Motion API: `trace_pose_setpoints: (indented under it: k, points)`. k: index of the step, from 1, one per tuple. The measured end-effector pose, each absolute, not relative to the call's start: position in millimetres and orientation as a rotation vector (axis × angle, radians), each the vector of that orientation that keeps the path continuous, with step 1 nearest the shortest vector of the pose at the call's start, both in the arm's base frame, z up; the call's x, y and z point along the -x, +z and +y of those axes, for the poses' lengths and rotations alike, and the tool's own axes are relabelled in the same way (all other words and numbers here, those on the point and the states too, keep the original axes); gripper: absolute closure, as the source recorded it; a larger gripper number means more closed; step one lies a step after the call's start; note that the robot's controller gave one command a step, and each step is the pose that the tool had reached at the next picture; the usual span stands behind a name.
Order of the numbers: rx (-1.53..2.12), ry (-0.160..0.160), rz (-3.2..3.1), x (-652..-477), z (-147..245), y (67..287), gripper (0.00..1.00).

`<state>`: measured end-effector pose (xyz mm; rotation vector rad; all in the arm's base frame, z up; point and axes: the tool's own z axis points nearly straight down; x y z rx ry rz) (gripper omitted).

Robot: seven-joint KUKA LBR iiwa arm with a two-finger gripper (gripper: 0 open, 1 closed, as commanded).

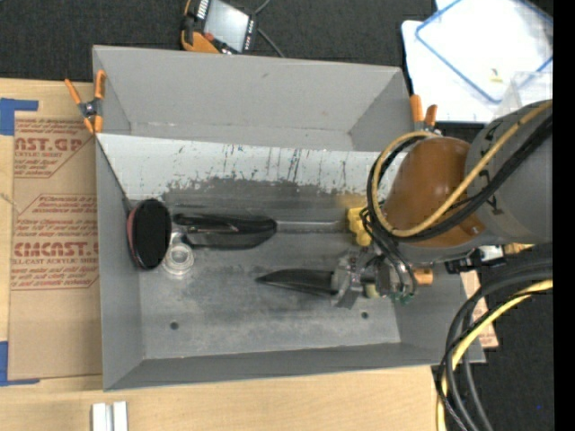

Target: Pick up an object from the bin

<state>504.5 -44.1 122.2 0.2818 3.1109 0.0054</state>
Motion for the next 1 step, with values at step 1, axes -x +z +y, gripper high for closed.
trace_pose_setpoints:
  k: [1]
  points:
    - [-0.217, 0.004, 3.124, -506.4, -44.5, 210.7, 1.0]
